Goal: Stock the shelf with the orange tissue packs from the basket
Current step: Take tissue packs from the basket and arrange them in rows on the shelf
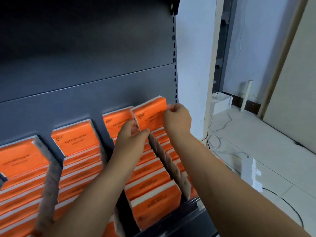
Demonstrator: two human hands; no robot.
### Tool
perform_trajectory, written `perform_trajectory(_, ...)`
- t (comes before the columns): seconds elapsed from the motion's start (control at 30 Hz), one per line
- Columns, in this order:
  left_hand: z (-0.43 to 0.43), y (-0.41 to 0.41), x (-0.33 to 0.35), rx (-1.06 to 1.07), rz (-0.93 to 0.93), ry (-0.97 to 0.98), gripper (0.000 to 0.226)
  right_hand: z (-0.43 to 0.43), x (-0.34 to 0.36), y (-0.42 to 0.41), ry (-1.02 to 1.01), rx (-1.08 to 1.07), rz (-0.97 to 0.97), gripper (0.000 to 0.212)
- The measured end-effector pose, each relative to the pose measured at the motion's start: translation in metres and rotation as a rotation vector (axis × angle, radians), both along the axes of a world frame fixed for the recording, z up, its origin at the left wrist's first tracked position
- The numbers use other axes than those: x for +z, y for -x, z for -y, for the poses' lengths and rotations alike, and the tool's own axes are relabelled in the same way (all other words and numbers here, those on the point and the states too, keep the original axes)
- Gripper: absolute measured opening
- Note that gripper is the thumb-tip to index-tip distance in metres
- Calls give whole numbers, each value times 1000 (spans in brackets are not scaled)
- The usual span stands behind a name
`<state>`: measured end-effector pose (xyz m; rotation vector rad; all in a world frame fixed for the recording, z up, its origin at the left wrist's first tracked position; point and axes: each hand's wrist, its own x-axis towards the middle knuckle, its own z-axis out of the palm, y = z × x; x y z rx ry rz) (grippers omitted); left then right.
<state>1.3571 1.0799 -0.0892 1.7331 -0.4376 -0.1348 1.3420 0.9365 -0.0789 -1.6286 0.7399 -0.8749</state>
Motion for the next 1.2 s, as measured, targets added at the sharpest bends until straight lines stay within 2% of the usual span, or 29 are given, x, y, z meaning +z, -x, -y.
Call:
perform_trajectory(0.23,51,-13,11,5,-187,35,12,43,-8,2,-101,81,-50,27)
perform_trajectory(0.33,68,-18,11,22,-290,135,43,56,-10,-5,-119,141,-86,36)
perform_trajectory(0.47,77,-12,12,9,-365,209,54,65,-12,-13,-152,222,-83,50)
perform_trajectory(0.57,84,-27,6,90,-349,265,54,67,-12,-19,-140,293,-100,41)
perform_trajectory(0.73,92,-48,-7,185,-270,206,49,69,-14,-29,-90,364,-138,29)
perform_trajectory(0.8,92,-50,-10,206,-247,182,50,72,-15,-30,-96,355,-151,29)
perform_trajectory(0.97,93,-47,-11,202,-262,185,69,76,-14,-26,-114,390,-178,37)
perform_trajectory(1.1,95,-49,-14,195,-280,192,67,73,-13,-24,-98,456,-173,52)
perform_trajectory(1.2,95,-51,-15,194,-277,208,61,73,-11,-24,-85,460,-172,41)
